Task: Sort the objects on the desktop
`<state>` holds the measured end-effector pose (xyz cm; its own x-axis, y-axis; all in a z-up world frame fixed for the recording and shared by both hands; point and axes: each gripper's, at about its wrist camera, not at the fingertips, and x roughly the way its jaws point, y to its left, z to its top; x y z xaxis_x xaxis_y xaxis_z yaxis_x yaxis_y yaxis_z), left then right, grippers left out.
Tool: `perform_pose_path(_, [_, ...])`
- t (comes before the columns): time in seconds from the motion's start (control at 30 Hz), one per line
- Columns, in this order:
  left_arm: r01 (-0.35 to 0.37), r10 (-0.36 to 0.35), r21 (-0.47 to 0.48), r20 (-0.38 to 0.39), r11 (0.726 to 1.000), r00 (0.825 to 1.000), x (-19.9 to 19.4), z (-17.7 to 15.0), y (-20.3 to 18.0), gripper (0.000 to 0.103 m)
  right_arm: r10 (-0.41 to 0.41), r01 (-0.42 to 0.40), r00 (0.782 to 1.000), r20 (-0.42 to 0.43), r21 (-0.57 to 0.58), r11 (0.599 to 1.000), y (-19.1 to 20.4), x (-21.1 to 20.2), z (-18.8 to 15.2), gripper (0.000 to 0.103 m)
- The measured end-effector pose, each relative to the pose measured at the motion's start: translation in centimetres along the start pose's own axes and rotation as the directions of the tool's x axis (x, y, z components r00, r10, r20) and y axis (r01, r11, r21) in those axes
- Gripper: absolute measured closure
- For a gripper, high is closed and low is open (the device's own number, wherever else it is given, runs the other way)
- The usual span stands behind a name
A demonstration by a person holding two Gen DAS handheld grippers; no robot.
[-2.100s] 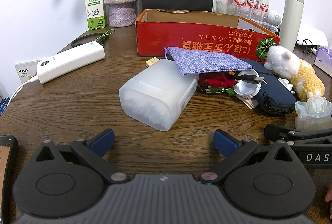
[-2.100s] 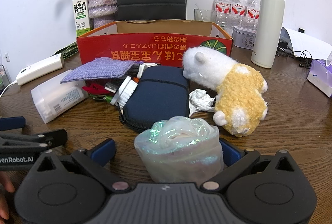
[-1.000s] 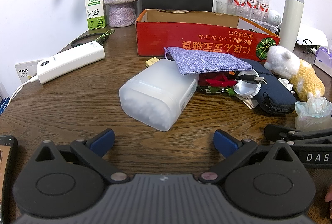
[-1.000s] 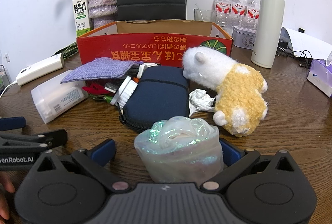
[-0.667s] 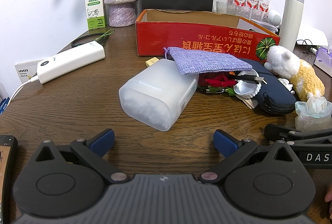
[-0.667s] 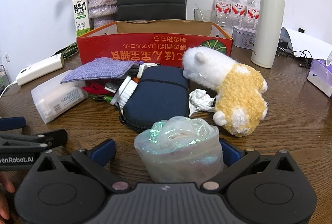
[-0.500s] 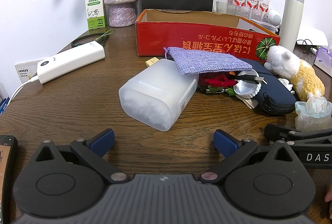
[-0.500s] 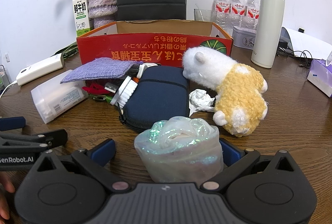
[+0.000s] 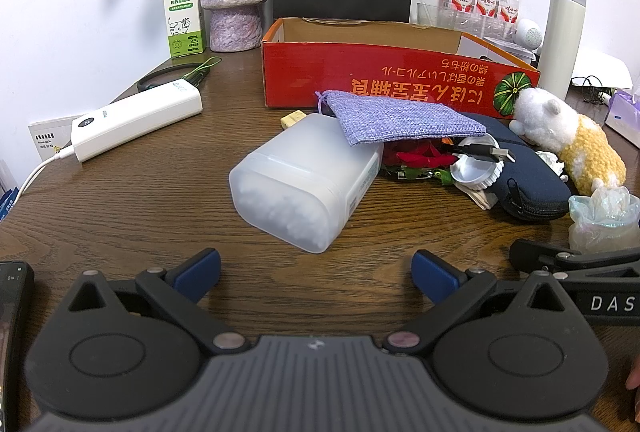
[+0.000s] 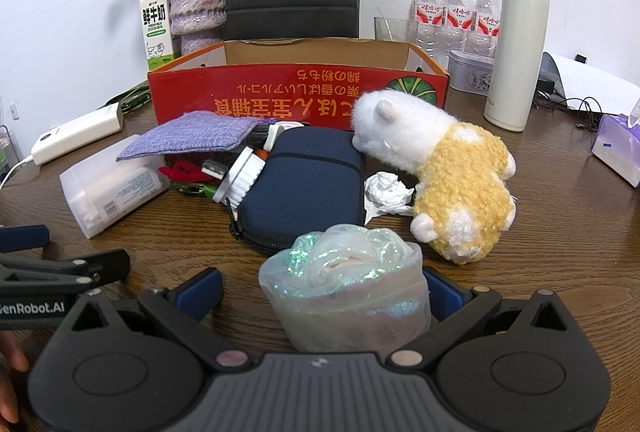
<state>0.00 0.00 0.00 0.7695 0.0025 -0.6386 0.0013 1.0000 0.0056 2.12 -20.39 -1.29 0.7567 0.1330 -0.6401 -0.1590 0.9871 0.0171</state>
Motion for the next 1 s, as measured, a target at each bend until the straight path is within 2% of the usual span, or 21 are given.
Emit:
perform_pose_path(0.47, [-0.003, 0.003, 0.003, 0.0, 1.0, 1.0, 0.0, 0.0, 0.0, 0.0, 0.002, -0.002, 1.0, 0.001, -0.003, 1.0, 0.1, 0.0, 0.0, 0.0])
perform_pose_path(0.57, [-0.003, 0.003, 0.002, 0.0, 1.0, 1.0, 0.0, 0.0, 0.0, 0.0, 0.027, -0.027, 1.0, -0.007, -0.018, 0.999, 0.0, -0.4, -0.1, 0.0])
perform_pose_path(0.67, [-0.002, 0.002, 0.009, 0.007, 1.0, 1.0, -0.4, -0.3, 0.0, 0.0, 0.068, -0.069, 0.998, 0.017, 0.018, 0.997, -1.1, -1.6, 0.1, 0.001])
perform_pose_path(0.73, [0.008, -0.009, 0.007, 0.027, 1.0, 1.0, -1.1, -0.3, 0.0, 0.0, 0.098, -0.101, 0.994, 0.056, 0.047, 0.994, -2.0, -2.9, 0.3, 0.001])
perform_pose_path(0.83, [0.092, -0.086, -0.056, 0.098, 0.994, 0.991, -2.8, 0.3, 0.4, 0.0, 0.112, -0.12, 0.982, 0.151, 0.048, 0.992, -3.9, -5.1, 1.5, 0.001])
perform_pose_path(0.93, [0.137, -0.125, -0.057, 0.179, 0.989, 0.976, -3.7, 1.5, 0.2, 0.0, 0.034, -0.047, 0.979, 0.203, 0.062, 0.997, -5.7, -5.7, 2.8, 0.001])
perform_pose_path(1.0, [0.129, -0.12, -0.027, 0.225, 0.991, 0.967, -3.9, 2.2, 0.0, 0.0, -0.003, -0.013, 0.981, 0.194, 0.082, 0.997, -7.1, -4.9, 3.6, 0.004])
